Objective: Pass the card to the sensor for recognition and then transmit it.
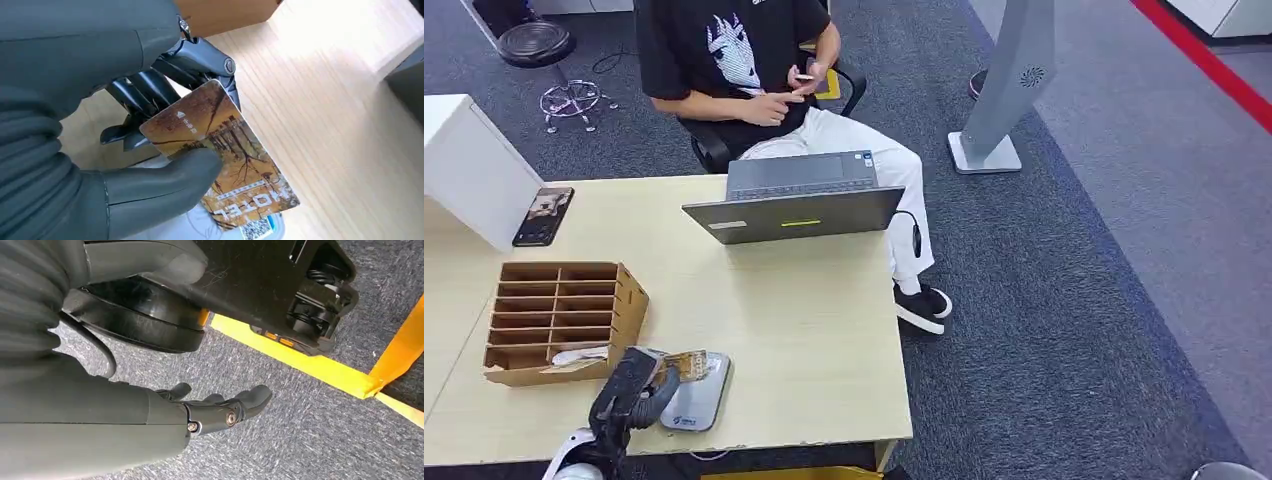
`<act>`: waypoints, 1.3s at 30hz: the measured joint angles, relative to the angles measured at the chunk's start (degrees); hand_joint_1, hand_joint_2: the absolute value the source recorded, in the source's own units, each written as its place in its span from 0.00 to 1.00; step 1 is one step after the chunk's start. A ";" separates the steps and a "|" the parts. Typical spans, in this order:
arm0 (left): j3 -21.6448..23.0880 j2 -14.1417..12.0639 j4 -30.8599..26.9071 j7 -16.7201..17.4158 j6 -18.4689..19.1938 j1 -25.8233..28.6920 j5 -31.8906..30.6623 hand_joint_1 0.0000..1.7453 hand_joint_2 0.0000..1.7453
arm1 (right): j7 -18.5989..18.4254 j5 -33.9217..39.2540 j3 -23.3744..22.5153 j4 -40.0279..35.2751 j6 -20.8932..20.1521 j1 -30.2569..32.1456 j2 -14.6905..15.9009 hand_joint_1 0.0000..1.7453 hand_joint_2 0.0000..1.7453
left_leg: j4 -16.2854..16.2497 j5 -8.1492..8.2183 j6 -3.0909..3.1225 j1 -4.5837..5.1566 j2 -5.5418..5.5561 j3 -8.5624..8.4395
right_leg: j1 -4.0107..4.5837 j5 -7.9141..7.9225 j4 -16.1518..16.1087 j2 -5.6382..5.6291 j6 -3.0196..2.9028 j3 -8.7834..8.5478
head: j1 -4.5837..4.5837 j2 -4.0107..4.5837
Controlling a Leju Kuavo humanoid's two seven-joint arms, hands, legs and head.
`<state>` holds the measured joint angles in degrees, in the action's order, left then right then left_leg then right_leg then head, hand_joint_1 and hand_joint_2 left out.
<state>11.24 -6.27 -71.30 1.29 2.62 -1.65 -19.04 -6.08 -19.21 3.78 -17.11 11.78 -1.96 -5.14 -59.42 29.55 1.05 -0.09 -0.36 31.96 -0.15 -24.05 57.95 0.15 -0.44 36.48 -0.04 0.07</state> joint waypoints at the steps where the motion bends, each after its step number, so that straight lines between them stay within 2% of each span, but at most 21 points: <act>1: 0.26 -0.22 0.00 0.15 -0.37 -0.03 -1.01 1.00 1.00 | 0.00 0.48 0.33 0.00 0.02 0.00 0.07 0.00 1.00 | 0.00 0.00 0.00 0.00 0.00 0.00 | 0.00 0.00 0.00 0.00 0.00 0.00 | 0.00 0.00; 5: 0.59 -0.85 -0.85 0.39 -1.57 -0.15 -4.82 1.00 1.00 | -0.07 1.75 0.98 -0.15 0.02 0.03 0.20 0.00 1.00 | 0.00 0.00 0.00 0.00 -0.01 -0.01 | 0.00 0.01 0.00 0.00 0.00 0.00 | -0.02 0.00; 10: 0.57 -1.86 -5.25 -0.64 -3.76 0.03 -6.77 1.00 1.00 | 0.20 3.08 1.75 -0.33 0.02 0.36 0.50 0.00 1.00 | 0.00 -0.01 -0.01 0.00 0.00 -0.01 | 0.01 0.01 0.00 0.00 -0.01 0.01 | 0.00 0.00; 19: 0.41 -3.28 -15.81 -5.98 -8.54 -1.56 -7.63 1.00 1.00 | 0.42 4.76 2.43 -0.77 0.02 1.19 0.92 0.00 1.00 | 0.00 -0.01 -0.01 -0.01 0.00 0.00 | 0.01 0.01 0.01 0.01 -0.01 0.01 | -0.02 0.02; 25: 0.41 -3.43 -19.21 -8.13 -10.25 -4.31 -8.13 1.00 1.00 | 0.31 4.81 3.56 -0.94 0.00 1.24 1.05 0.00 1.00 | -0.01 -0.01 0.00 0.00 0.01 0.00 | 0.01 0.02 0.01 0.00 0.01 0.01 | 0.00 0.00; 27: 0.41 -3.43 -19.65 -8.88 -11.96 -5.20 -9.33 1.00 1.00 | 0.17 4.92 3.76 -0.94 0.02 1.22 1.07 0.00 1.00 | -0.01 -0.01 0.00 0.00 0.00 0.00 | 0.01 0.02 0.01 0.00 0.01 0.01 | -0.02 0.02; 30: 0.41 -3.71 -19.69 -8.55 -13.26 -6.75 -11.03 1.00 1.00 | 0.07 5.16 4.30 -0.94 0.02 1.22 1.09 0.00 1.00 | -0.01 -0.01 0.00 0.00 0.00 0.00 | 0.01 0.02 0.01 0.00 0.01 0.01 | -0.02 0.02; 34: 0.13 -5.18 -19.15 -5.65 -13.48 -9.70 -13.15 1.00 1.00 | -0.07 5.64 4.98 -0.90 0.02 1.25 1.16 0.00 1.00 | -0.01 -0.01 -0.01 0.00 0.00 -0.01 | 0.01 0.02 0.01 0.00 0.00 0.02 | -0.02 0.02; 36: -0.28 -6.25 -17.51 -3.87 -13.57 -12.01 -14.55 1.00 1.00 | -0.09 5.64 5.18 -0.81 0.02 1.24 1.20 0.00 1.00 | -0.01 -0.05 -0.06 -0.01 0.01 0.00 | 0.01 0.02 0.01 0.00 0.00 0.02 | -0.02 0.02; 39: -1.29 -7.54 -15.21 -3.17 -13.57 -14.66 -14.97 1.00 1.00 | -0.07 5.64 5.38 -0.68 0.02 1.25 1.25 0.00 1.00 | -0.01 -0.06 -0.08 -0.01 -0.02 -0.02 | 0.02 0.04 0.03 -0.02 -0.04 0.02 | 0.02 0.02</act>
<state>9.94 -13.82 -86.51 -1.88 -10.95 -16.31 -34.01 -6.14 -13.57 9.16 -17.79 11.80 -0.71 -3.89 -59.43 29.49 0.98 -0.10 -0.38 31.95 -0.13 -24.00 57.98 0.13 -0.48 36.50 -0.02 0.09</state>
